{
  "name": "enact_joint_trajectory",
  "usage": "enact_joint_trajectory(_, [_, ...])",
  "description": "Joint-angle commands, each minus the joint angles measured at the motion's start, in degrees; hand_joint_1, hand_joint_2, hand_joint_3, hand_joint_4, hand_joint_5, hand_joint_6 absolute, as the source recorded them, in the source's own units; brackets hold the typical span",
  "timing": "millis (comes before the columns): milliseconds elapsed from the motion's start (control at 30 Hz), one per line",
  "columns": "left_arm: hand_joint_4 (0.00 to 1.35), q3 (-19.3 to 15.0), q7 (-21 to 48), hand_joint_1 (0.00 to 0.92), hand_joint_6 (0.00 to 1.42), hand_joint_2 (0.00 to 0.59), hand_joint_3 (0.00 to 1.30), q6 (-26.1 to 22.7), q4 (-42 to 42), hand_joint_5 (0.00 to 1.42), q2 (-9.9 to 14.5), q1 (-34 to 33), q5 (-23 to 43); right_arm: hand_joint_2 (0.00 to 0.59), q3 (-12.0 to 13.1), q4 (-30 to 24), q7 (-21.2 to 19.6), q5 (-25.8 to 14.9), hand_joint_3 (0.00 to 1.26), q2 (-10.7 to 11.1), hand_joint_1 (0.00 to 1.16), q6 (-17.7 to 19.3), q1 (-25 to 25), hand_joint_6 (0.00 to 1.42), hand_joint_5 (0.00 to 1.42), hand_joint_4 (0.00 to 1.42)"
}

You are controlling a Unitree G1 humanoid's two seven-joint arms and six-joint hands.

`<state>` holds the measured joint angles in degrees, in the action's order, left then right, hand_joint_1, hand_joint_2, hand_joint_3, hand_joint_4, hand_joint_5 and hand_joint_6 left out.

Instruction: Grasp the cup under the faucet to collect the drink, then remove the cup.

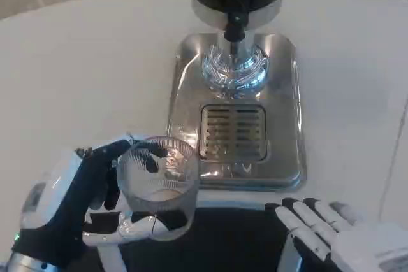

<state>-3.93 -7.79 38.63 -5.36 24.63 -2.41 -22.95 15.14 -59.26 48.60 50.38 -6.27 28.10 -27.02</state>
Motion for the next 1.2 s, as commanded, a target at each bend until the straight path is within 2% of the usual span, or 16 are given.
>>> enact_joint_trajectory(33, [1.04, -0.4, 0.0, 0.609, 1.37, 0.000, 0.91, 0.4, -0.4, 1.27, -0.2, -0.3, 1.1, 0.546, 0.0, -0.7, 0.5, 0.2, 0.01, -6.8, 0.21, -0.3, 1.3, 0.00, 0.00, 0.00])
enact_joint_trajectory(333, [1.04, -0.6, 0.0, 0.615, 1.37, 0.000, 0.91, 0.1, -0.8, 1.27, -0.3, 0.1, 1.2, 0.546, -0.1, -0.7, 0.7, 0.2, 0.01, -7.0, 0.21, -0.4, 1.5, 0.00, 0.00, 0.00])
enact_joint_trajectory(600, [1.04, 0.1, -1.6, 0.617, 1.37, 0.000, 0.91, -1.4, -4.3, 1.27, -2.1, -2.8, -0.3, 0.546, 0.6, -0.7, 0.7, -0.1, 0.01, -6.8, 0.21, -2.2, 3.2, 0.00, 0.00, 0.00])
enact_joint_trajectory(733, [1.05, 0.9, -4.6, 0.617, 1.37, 0.000, 0.91, -2.8, -9.3, 1.27, -4.3, -8.4, -1.9, 0.546, 0.1, -0.7, 1.7, 2.0, 0.01, -6.6, 0.21, -5.2, 7.6, 0.00, 0.00, 0.00])
enact_joint_trajectory(867, [1.05, 1.6, -7.9, 0.618, 1.37, 0.000, 0.91, -2.9, -15.9, 1.27, -5.5, -14.4, -3.6, 0.546, -1.3, -0.7, 2.8, 4.2, 0.01, -6.0, 0.21, -7.3, 9.5, 0.00, 0.00, 0.00])
enact_joint_trajectory(1000, [1.05, 2.8, -11.6, 0.618, 1.35, 0.000, 0.91, -2.5, -23.3, 1.28, -5.9, -20.5, -4.8, 0.546, -2.0, -0.7, 2.7, 5.5, 0.01, -6.0, 0.21, -7.7, 9.1, 0.00, 0.00, 0.00])
enact_joint_trajectory(1200, [1.05, 6.0, -15.5, 0.618, 1.35, 0.000, 0.90, -2.0, -34.2, 1.29, -7.0, -28.9, -6.1, 0.546, -1.0, -0.7, 2.8, 5.6, 0.01, -6.2, 0.21, -7.3, 8.9, 0.00, 0.00, 0.00])
